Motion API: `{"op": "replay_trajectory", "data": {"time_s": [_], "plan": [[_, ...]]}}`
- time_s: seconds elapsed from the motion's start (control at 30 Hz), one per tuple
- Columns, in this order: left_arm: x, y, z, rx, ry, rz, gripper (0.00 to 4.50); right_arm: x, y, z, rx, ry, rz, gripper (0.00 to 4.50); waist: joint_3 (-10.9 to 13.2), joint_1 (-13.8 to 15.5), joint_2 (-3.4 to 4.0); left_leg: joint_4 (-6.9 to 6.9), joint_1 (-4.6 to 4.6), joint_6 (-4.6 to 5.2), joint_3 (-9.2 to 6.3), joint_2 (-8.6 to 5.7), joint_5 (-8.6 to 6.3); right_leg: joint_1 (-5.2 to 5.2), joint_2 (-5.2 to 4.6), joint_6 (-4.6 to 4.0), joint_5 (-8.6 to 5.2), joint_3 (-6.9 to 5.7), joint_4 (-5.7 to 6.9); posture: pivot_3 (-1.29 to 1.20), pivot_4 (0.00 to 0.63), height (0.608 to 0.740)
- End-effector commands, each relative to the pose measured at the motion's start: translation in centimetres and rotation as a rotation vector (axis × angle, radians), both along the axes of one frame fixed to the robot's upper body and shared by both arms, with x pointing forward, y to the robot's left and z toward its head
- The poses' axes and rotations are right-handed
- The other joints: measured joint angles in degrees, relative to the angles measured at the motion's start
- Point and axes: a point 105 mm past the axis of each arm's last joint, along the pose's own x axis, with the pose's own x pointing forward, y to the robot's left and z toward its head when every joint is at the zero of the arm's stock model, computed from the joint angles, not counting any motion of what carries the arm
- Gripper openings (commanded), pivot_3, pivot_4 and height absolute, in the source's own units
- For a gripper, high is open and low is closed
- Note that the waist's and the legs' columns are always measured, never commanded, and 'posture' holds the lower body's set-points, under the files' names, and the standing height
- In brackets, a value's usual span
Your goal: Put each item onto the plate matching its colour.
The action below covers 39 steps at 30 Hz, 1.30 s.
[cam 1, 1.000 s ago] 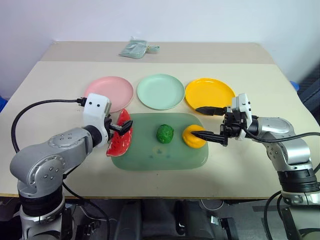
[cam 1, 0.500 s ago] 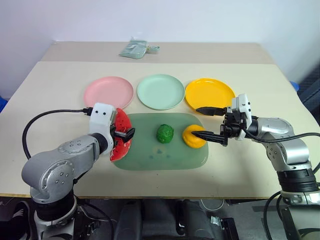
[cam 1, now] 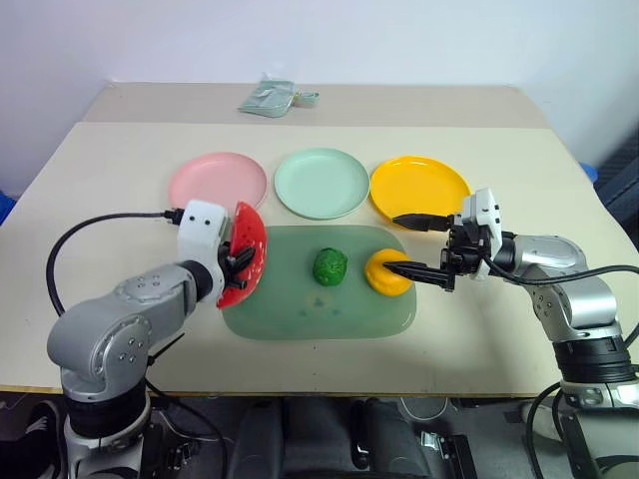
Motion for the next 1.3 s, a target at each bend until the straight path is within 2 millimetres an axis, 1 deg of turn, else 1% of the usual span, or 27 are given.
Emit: {"op": "replay_trajectory", "data": {"time_s": [0.03,0.07,0.13,0.2,0.27,0.33,0.43,0.53,0.6,0.67,0.73,0.8,0.83,0.93,0.97,1.0,1.03,1.1,1.13,1.17,1.23,1.3], "plan": [[1.7,0.7,3.6,0.015,-0.16,0.002,1.67,0.1,0.3,0.9,0.02,-0.039,0.009,4.5,0.0,-0.03,0.0,0.0,0.0,0.0,0.0,0.0,0.0,0.0,0.0,0.0,0.0,0.0,-0.01,0.0,0.15,0.74],[2.6,1.3,4.4,0.022,-0.198,0.019,1.67,0.2,0.4,1.2,0.033,-0.047,0.006,4.5,0.0,-0.04,0.0,0.0,0.01,0.0,0.0,0.0,0.0,0.0,0.0,0.0,0.0,0.0,-0.01,0.0,0.15,0.74],[3.7,2.1,5.3,0.028,-0.241,0.044,1.67,0.5,0.6,1.7,0.059,-0.058,-0.004,4.5,0.0,-0.07,0.0,-0.01,0.01,0.0,0.0,0.0,0.0,0.0,0.01,0.0,0.0,-0.01,-0.01,0.0,0.15,0.74],[5.9,2.7,7.0,0.01,-0.329,0.068,1.67,1.4,0.7,2.4,0.093,-0.093,-0.041,4.5,0.0,-0.06,0.0,-0.01,0.01,0.0,0.02,0.0,0.0,0.0,0.01,0.0,0.0,0.0,-0.02,0.0,0.15,0.74],[8.5,3.9,8.1,0.006,-0.403,0.132,1.67,2.4,0.8,3.0,0.117,-0.121,-0.087,4.5,0.0,0.06,0.0,0.01,0.0,0.0,0.03,0.0,0.0,0.0,0.01,0.01,0.01,-0.02,-0.01,0.0,0.15,0.74],[10.2,4.2,8.5,-0.004,-0.448,0.14,1.67,2.8,1.0,3.1,0.124,-0.125,-0.097,4.5,0.0,0.12,0.0,0.05,-0.03,0.0,0.02,-0.01,0.0,0.01,0.01,0.01,0.01,-0.05,-0.03,0.0,0.15,0.74],[13.1,5.4,7.2,-0.035,-0.424,0.21,1.67,2.8,1.4,3.2,0.131,-0.135,-0.099,4.5,0.0,0.24,0.0,0.05,-0.07,0.09,0.07,-0.04,-0.05,0.03,-0.04,0.04,0.01,-0.05,-0.14,0.0,0.15,0.74],[14.7,5.8,5.6,-0.06,-0.383,0.226,1.67,2.4,1.6,3.1,0.128,-0.133,-0.097,4.5,0.0,-0.01,0.0,0.05,-0.08,0.1,0.13,-0.05,-0.06,0.03,-0.05,0.09,0.03,-0.04,-0.17,0.0,0.15,0.74],[15.4,5.7,4.6,-0.019,-0.373,0.209,1.67,2.3,1.5,3.1,0.127,-0.137,-0.105,4.5,0.0,-0.12,0.0,0.05,-0.08,0.1,0.13,-0.04,-0.06,0.01,-0.04,0.09,0.04,-0.05,-0.16,0.0,0.15,0.74],[15.8,5.7,4.1,-0.024,-0.369,0.212,1.67,2.6,1.2,3.3,0.141,-0.156,-0.141,4.5,0.0,-0.15,-0.01,0.05,-0.08,0.1,0.13,-0.03,-0.06,-0.01,-0.04,0.09,0.04,-0.05,-0.14,0.0,0.15,0.74],[16.1,5.5,4.1,-0.043,-0.374,0.214,1.67,3.0,0.9,3.4,0.142,-0.173,-0.18,4.5,0.0,-0.08,-0.01,0.05,-0.08,0.1,0.14,-0.03,-0.06,-0.02,-0.04,0.09,0.04,-0.05,-0.13,0.0,0.15,0.74],[16.3,5.2,4.0,-0.066,-0.367,0.198,1.67,3.0,0.8,3.3,0.137,-0.176,-0.183,4.5,0.0,0.02,-0.01,0.06,-0.08,0.1,0.14,-0.03,-0.06,-0.01,-0.04,0.1,0.04,-0.05,-0.12,0.0,0.15,0.74],[16.3,5.0,3.8,-0.063,-0.361,0.183,1.98,2.9,0.9,3.3,0.139,-0.175,-0.178,4.5,0.0,0.03,-0.01,0.06,-0.1,0.1,0.14,-0.03,-0.06,-0.01,-0.04,0.1,0.04,-0.05,-0.12,0.0,0.15,0.74],[16.2,4.4,3.4,-0.082,-0.346,0.151,3.14,3.0,0.9,3.1,0.131,-0.18,-0.178,4.5,0.0,-0.02,-0.01,0.07,-0.1,0.1,0.16,-0.04,-0.06,-0.01,-0.05,0.13,0.06,-0.04,-0.12,0.0,0.15,0.74],[16.2,4.3,3.4,-0.086,-0.344,0.147,3.76,3.0,0.8,3.0,0.128,-0.18,-0.177,4.5,0.0,-0.03,-0.01,0.07,-0.1,0.1,0.15,-0.04,-0.06,-0.01,-0.05,0.13,0.06,-0.05,-0.12,0.0,0.15,0.74],[16.1,4.3,3.4,-0.08,-0.345,0.142,4.24,3.0,0.8,3.0,0.127,-0.18,-0.176,4.5,0.0,-0.04,-0.01,0.07,-0.09,0.1,0.15,-0.04,-0.06,-0.01,-0.05,0.13,0.06,-0.04,-0.12,0.0,0.15,0.74],[16.0,4.3,3.7,-0.074,-0.357,0.134,4.47,3.0,0.8,2.9,0.127,-0.18,-0.177,4.5,0.0,-0.07,-0.01,0.07,-0.09,0.1,0.15,-0.04,-0.06,-0.01,-0.05,0.13,0.06,-0.04,-0.11,0.0,0.15,0.74],[15.8,4.3,4.3,-0.066,-0.369,0.123,4.47,3.1,0.7,2.8,0.125,-0.18,-0.177,4.5,0.0,-0.08,-0.01,0.07,-0.09,0.1,0.16,-0.04,-0.06,-0.01,-0.05,0.13,0.06,-0.04,-0.12,0.0,0.15,0.74],[15.6,4.1,4.8,-0.065,-0.388,0.111,4.47,3.2,0.7,2.8,0.126,-0.18,-0.177,4.5,0.0,-0.1,-0.01,0.07,-0.09,0.1,0.15,-0.03,-0.06,-0.01,-0.05,0.13,0.06,-0.04,-0.11,0.0,0.15,0.74],[15.1,3.3,5.9,-0.102,-0.413,0.062,4.47,3.3,0.6,2.8,0.126,-0.181,-0.178,4.5,0.0,-0.1,-0.01,0.07,-0.09,0.1,0.15,-0.03,-0.06,-0.01,-0.05,0.13,0.06,-0.04,-0.11,0.0,0.15,0.74],[13.5,1.0,8.3,-0.185,-0.465,-0.083,4.47,3.5,0.4,2.7,0.127,-0.181,-0.181,4.5,0.0,-0.11,-0.01,0.07,-0.09,0.1,0.15,-0.03,-0.06,-0.01,-0.05,0.13,0.06,-0.04,-0.12,0.0,0.15,0.74],[12.5,-0.2,8.9,-0.212,-0.471,-0.157,4.47,3.7,0.1,2.7,0.127,-0.183,-0.184,4.5,0.01,0.02,-0.01,0.08,-0.11,0.09,0.15,-0.02,-0.05,-0.01,-0.06,0.13,0.06,-0.03,-0.11,0.0,0.15,0.74]]}}
